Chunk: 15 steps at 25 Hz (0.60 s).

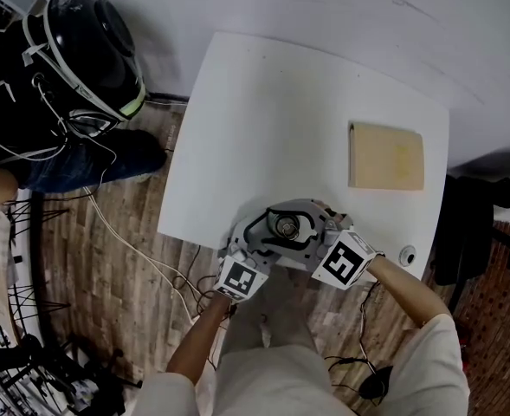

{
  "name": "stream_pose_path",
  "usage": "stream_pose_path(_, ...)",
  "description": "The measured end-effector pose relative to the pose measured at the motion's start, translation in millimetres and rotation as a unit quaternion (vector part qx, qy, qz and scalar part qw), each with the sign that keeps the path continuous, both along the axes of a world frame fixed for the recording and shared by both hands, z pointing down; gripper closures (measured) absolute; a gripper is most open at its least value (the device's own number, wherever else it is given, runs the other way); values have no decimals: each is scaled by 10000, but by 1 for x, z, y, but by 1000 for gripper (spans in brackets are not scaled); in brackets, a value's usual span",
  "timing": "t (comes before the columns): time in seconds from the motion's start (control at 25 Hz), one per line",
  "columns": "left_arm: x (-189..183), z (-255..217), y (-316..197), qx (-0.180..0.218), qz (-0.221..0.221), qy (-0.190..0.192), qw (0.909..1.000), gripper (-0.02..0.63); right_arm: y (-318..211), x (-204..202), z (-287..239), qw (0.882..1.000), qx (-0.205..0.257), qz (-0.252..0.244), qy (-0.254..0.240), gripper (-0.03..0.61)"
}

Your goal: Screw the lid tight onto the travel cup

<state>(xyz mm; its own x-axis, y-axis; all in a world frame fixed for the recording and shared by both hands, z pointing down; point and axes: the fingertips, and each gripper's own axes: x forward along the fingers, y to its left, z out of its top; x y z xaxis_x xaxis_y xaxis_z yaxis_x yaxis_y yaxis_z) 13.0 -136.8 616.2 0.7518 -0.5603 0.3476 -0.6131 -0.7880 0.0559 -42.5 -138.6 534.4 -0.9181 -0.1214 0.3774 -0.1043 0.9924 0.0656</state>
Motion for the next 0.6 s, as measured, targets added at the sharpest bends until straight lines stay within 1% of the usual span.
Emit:
stream_pose_path(0.2, -1, 1, 1, 44, 10, -31, 10000, 285, -5, 1, -1, 9978, 37, 653, -92, 342)
stream_pose_path(0.32, 0, 1, 2, 25, 15, -51, 10000, 285, -9, 4, 0, 9932, 64, 1155, -95, 342)
stream_pose_path(0.44, 0, 2, 2, 27, 19, -66, 10000, 285, -13, 7, 2, 9855, 92, 1696, -34, 342)
stream_pose_path(0.6, -1, 2, 1, 47, 12, -62, 10000, 285, -20, 10, 1, 9701, 128, 2422, -77, 342)
